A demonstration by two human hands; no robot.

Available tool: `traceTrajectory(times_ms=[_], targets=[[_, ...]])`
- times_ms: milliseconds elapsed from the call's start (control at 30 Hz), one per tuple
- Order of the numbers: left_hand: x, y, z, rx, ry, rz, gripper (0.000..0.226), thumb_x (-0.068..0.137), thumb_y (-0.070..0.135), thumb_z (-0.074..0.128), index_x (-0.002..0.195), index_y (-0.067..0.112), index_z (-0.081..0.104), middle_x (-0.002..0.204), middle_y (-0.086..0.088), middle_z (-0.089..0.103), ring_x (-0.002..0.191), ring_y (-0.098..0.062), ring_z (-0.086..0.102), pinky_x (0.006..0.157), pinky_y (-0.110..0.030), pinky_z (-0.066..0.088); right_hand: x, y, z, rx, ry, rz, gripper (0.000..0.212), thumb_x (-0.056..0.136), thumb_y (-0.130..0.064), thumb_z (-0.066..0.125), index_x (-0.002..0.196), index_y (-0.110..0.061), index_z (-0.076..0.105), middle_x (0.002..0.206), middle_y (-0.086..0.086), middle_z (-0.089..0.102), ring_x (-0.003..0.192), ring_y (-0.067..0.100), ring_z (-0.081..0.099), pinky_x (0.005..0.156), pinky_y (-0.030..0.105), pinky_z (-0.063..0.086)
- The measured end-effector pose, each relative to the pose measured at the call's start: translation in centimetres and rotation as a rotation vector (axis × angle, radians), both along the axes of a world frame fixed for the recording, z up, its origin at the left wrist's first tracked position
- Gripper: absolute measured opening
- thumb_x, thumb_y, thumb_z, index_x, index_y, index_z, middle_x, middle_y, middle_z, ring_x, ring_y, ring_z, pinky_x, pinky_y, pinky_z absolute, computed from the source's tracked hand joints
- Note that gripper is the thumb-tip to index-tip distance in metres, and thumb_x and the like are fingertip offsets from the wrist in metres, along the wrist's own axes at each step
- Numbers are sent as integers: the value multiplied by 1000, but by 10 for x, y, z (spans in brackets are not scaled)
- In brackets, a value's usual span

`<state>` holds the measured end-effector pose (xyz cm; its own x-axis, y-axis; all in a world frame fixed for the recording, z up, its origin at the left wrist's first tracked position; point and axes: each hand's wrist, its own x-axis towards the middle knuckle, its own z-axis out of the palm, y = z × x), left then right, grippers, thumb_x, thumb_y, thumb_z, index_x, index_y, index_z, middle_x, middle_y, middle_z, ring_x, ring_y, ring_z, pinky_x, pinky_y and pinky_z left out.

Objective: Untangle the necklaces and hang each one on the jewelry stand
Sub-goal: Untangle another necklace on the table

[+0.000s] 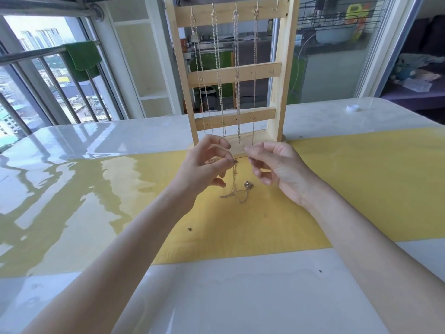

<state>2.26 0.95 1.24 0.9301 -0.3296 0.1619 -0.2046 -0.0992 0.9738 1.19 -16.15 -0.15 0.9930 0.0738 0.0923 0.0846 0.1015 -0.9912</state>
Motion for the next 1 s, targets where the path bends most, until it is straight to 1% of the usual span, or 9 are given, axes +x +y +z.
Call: traceTrajectory(times_ms=[100,267,367,433,500,667,833,933,1000], targets=[[0,-1,0,12,-17,-2,17,89,3,61,94,16,51,69,12,60,55,-8,48,50,-20,46,-1,3,-1,-72,-41,23,22,79,-14,70,93,3,69,77,6,59,52,6,44,40,18,30],[0,-2,-4,56,-62,26,22,87,-1,62,91,17,51,71,8,59,51,-5,50,48,-19,46,-1,4,0,-194,-92,-15,5,80,-4,71,80,0,69,58,4,53,49,10,42,39,18,32],[0,-2,-3,89,-78,11,24,87,-2,61,90,18,49,77,1,59,53,-6,49,48,-20,47,0,5,2,-285,-98,-2,12,83,-2,67,73,-6,64,51,-6,53,51,13,42,39,19,33],[1,-2,-1,153,-102,-39,24,87,-2,61,90,18,48,78,2,59,53,-9,47,48,-20,46,-1,3,5,-341,-69,53,15,85,-2,65,72,-8,63,48,-11,53,49,11,43,39,18,33],[1,0,1,217,-103,-130,23,87,-3,61,91,16,48,78,3,59,51,-10,45,48,-21,46,-3,-4,10,-379,-27,168,12,86,-3,64,75,-6,63,48,-9,52,45,6,43,40,17,32],[2,8,4,239,1,-328,20,87,-4,61,91,11,47,83,-3,59,53,-14,43,50,-21,46,-7,-12,16,-462,19,354,9,87,-5,62,79,-4,65,50,-4,51,45,5,43,42,17,33],[4,3,-1,358,-109,-269,26,83,-10,59,81,12,46,69,1,56,52,-10,48,49,-22,49,-8,-2,16,-607,58,327,18,87,-2,56,71,-5,62,48,-5,50,42,6,43,45,21,34],[4,2,-3,333,-92,-215,27,83,-12,56,78,12,45,65,2,52,53,-11,47,49,-22,49,-8,-1,15,-602,37,265,17,87,-3,59,70,-5,61,48,-8,52,41,4,45,43,19,35],[3,3,-4,290,-39,-184,24,85,-10,54,80,12,46,66,3,53,55,-9,47,50,-21,49,-6,-4,14,-559,-34,136,16,86,-8,65,70,-8,62,48,-8,52,42,6,44,42,18,36]])
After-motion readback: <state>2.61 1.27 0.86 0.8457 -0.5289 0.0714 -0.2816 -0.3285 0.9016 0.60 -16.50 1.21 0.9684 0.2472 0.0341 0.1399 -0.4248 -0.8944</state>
